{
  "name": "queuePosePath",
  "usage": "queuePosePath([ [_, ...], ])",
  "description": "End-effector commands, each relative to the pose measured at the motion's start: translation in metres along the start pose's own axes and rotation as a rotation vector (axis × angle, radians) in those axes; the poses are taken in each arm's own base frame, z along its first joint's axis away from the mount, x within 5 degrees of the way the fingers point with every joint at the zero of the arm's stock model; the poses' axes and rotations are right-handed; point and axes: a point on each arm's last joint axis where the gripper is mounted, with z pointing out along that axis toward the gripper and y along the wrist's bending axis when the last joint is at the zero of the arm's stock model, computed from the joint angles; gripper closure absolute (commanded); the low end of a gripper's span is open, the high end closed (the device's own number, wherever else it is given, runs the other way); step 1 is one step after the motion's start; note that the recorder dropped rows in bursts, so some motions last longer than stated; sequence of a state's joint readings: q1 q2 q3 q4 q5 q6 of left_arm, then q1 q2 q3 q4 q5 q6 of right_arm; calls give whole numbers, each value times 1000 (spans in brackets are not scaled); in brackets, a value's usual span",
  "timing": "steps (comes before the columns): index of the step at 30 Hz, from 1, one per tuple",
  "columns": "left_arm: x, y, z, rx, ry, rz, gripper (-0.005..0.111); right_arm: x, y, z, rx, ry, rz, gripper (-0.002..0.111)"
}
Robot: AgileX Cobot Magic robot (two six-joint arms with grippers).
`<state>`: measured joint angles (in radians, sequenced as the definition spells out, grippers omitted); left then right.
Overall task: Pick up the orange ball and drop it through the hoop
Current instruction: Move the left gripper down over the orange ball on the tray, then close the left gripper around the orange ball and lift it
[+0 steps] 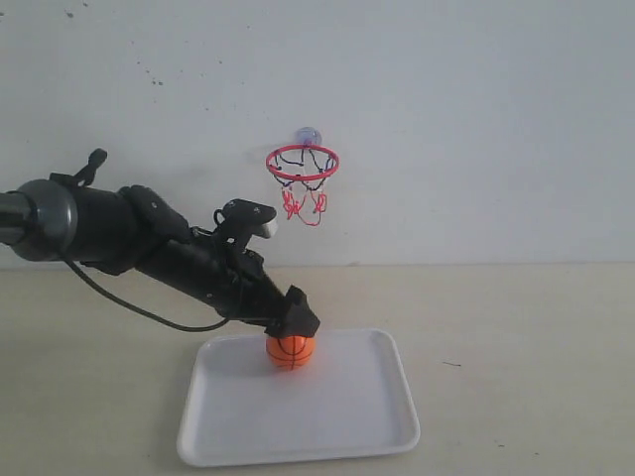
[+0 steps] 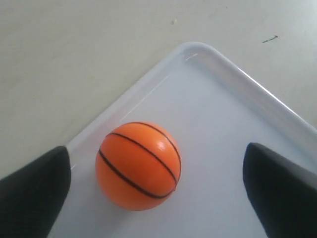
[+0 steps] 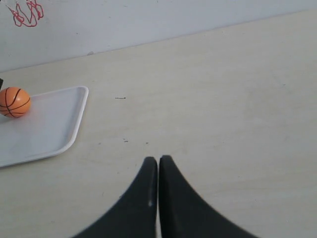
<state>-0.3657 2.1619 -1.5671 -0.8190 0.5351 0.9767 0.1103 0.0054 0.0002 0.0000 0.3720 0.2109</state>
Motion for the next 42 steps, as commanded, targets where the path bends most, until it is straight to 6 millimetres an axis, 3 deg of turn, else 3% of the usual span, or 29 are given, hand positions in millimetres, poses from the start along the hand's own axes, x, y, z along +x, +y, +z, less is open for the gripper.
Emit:
queuePosePath([
  [1,1,-2,4,8,11,-5,19,-1,0,0,1,-11,-14,108],
  [24,19,9,37,10,50,-19,19,-1,0,0,1,-10,-14,108],
  [30,28,8,47,56,123,1,25,-1,0,0,1,-10,-14,108],
  [42,25,12,46,18,123,26,32,-1,0,0,1,-10,-14,108],
])
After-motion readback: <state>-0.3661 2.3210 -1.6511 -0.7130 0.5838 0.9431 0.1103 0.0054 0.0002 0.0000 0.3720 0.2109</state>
